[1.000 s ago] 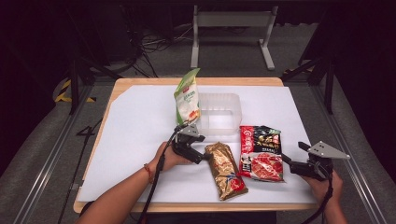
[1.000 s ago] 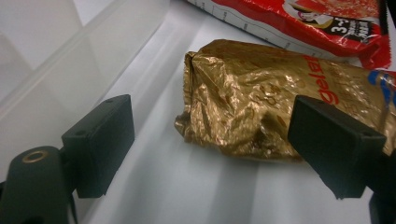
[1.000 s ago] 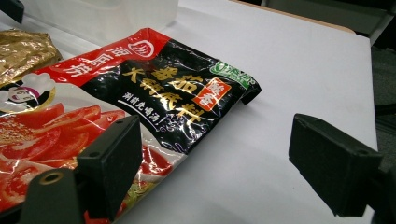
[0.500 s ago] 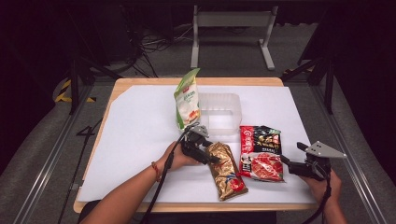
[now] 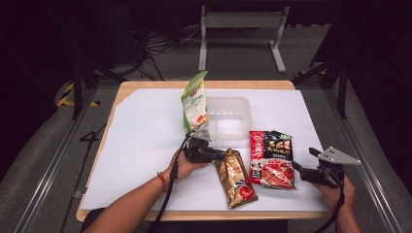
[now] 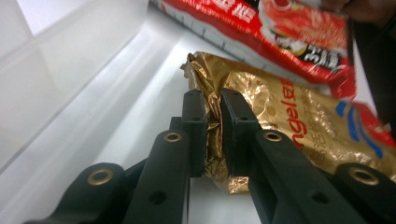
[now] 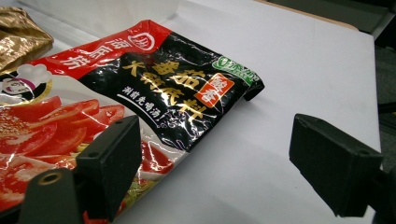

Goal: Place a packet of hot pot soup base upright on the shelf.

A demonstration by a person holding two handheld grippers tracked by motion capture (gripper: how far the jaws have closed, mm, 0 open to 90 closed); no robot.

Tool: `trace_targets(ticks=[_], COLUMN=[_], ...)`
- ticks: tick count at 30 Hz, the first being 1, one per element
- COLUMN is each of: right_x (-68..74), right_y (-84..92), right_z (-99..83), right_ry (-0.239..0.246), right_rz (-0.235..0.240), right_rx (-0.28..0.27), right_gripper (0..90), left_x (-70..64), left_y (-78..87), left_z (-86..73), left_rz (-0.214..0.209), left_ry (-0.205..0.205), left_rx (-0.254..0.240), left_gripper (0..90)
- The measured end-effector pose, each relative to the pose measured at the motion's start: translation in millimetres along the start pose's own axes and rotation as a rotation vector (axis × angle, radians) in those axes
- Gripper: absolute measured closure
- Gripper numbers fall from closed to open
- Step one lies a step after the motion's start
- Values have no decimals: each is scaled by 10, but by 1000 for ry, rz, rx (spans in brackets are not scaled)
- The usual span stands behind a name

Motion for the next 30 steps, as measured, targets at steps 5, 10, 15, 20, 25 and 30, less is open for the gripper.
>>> trace_targets(ticks=[5, 10, 15, 20, 25, 30], right_x=[-5, -3, -2, -6, -11, -14], right_y=[10, 12, 11, 9, 7, 5], right_z=[4, 6, 4, 1, -4, -7], right_ry=[1, 3, 4, 4, 3, 3], right_rz=[-3, -2, -3, -2, -1, 0], right_rx=[-6, -7, -6, -4, -3, -2], right_gripper=[178, 178, 178, 178, 178, 177], left_x=[-85, -203, -259, -351, -415, -421], left_y=[165, 399, 591, 809, 946, 1061], left_z=[113, 245, 332, 420, 490, 534], left_rz=[-5, 4, 28, 26, 29, 56], left_ry=[-6, -35, -42, -66, -89, -88], left_rx=[-87, -161, -217, -282, -330, -367], left_gripper=[826, 831, 834, 846, 857, 860])
Point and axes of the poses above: each handheld gripper's, and its own axes: y roughly backward along the jaws, z roughly out of its top, x roughly to its left, the point moved 5 cm from there along -y, roughly forward along the jaws, and after that the axes turned 2 degrees about -y, right-handed, at the moved point
